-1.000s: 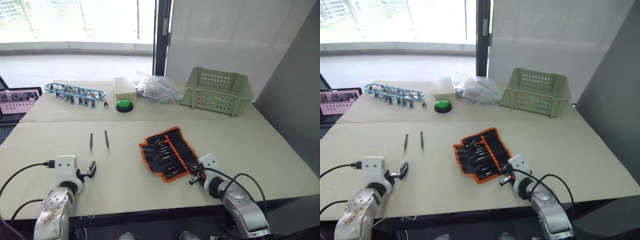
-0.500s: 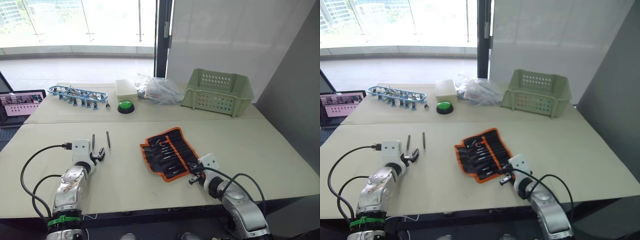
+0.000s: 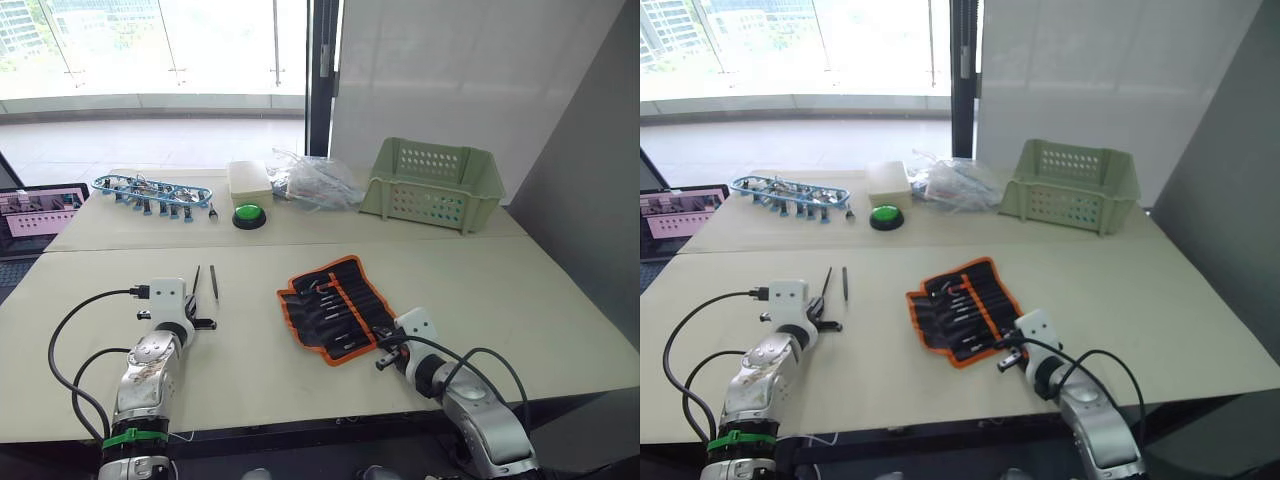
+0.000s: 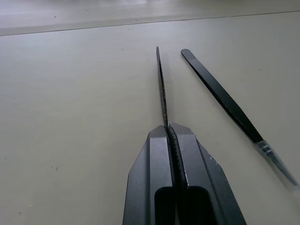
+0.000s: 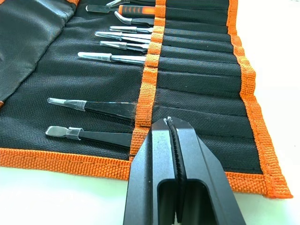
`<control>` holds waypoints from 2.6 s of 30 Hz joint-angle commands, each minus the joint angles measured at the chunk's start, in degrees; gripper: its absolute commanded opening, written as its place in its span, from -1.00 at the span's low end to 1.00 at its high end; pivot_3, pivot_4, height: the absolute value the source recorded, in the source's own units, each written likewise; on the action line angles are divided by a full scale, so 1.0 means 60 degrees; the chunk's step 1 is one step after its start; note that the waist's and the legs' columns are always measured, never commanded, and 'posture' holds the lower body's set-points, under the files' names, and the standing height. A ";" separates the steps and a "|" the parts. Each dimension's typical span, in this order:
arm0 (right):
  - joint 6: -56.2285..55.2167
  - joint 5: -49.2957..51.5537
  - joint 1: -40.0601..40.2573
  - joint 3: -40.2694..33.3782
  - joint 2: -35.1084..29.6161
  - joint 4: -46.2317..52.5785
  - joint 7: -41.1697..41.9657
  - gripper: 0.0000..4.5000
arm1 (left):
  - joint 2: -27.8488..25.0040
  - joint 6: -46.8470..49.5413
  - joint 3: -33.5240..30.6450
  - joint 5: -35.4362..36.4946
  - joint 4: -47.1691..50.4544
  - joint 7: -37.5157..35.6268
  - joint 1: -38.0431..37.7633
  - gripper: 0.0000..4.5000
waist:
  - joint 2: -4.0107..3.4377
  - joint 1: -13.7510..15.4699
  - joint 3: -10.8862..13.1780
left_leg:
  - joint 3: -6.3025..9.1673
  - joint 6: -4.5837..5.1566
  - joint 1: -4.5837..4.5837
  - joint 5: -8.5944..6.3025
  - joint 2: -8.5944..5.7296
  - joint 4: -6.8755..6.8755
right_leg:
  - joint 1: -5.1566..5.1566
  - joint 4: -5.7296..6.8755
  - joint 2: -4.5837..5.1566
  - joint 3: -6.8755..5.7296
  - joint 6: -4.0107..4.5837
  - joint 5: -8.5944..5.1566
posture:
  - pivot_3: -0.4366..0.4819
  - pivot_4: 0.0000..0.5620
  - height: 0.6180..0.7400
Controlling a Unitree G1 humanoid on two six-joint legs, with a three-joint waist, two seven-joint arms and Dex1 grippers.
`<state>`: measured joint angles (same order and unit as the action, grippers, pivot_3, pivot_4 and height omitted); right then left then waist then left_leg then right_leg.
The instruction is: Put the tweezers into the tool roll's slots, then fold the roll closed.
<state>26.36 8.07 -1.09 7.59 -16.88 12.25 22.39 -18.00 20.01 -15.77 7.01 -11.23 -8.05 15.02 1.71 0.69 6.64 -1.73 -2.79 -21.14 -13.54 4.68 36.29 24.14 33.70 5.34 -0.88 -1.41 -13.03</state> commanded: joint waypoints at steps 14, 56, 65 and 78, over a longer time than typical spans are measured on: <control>0.0823 -0.0207 0.0471 0.0174 -0.0151 -0.0793 -0.0107 -1.00 | -0.0454 0.0079 -0.0855 0.0174 0.1709 0.0310 -0.1314 -0.98 | 0.0034 -0.0143 0.0013 | 0.0012 0.0000 -0.0002 0.0000 0.0007 -0.0006 | 0.0026 0.0014 -0.0003 -0.0007 0.0000 0.0000 | -0.05 -0.47 0.69; 0.0857 -0.0223 0.0435 0.0179 -0.0166 -0.0797 -0.0017 -1.00 | -0.0571 0.1443 -0.1497 0.1942 0.2354 -0.1131 -0.2465 -0.99 | 0.0157 -0.0103 0.0047 | 0.0012 -0.0063 -0.0015 -0.0038 0.0007 -0.0053 | 0.0123 0.0018 0.0015 -0.0015 0.0015 0.0002 | -0.05 -0.47 0.69; 0.0846 -0.0222 0.0439 0.0194 -0.0173 -0.0810 0.0003 -1.00 | -0.0739 0.1033 -0.1675 0.1844 0.2773 -0.1088 -0.2545 -0.99 | 0.0157 -0.0107 0.0047 | 0.0012 -0.0063 -0.0013 -0.0038 0.0008 -0.0053 | 0.0124 0.0011 0.0014 -0.0014 0.0015 0.0002 | -0.05 -0.47 0.69; 0.0815 -0.0239 0.0335 0.0302 -0.0106 -0.0904 0.0008 -1.00 | -0.1600 0.0610 -0.1533 0.2726 0.4717 -0.2643 -0.2478 -0.99 | 0.0198 -0.0169 0.0068 | 0.0003 -0.0063 -0.0043 -0.0038 0.0025 -0.0056 | 0.0150 -0.0017 0.0013 -0.0021 0.0016 0.0003 | -0.05 -0.47 0.69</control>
<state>26.37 8.22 -1.33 8.48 -17.07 13.59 23.50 -26.79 23.99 -25.73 21.80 14.04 -21.98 -0.45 2.90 -0.32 7.05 -1.73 -3.17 -21.40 -13.77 4.82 35.96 25.04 33.60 5.41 -0.99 -1.32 -13.01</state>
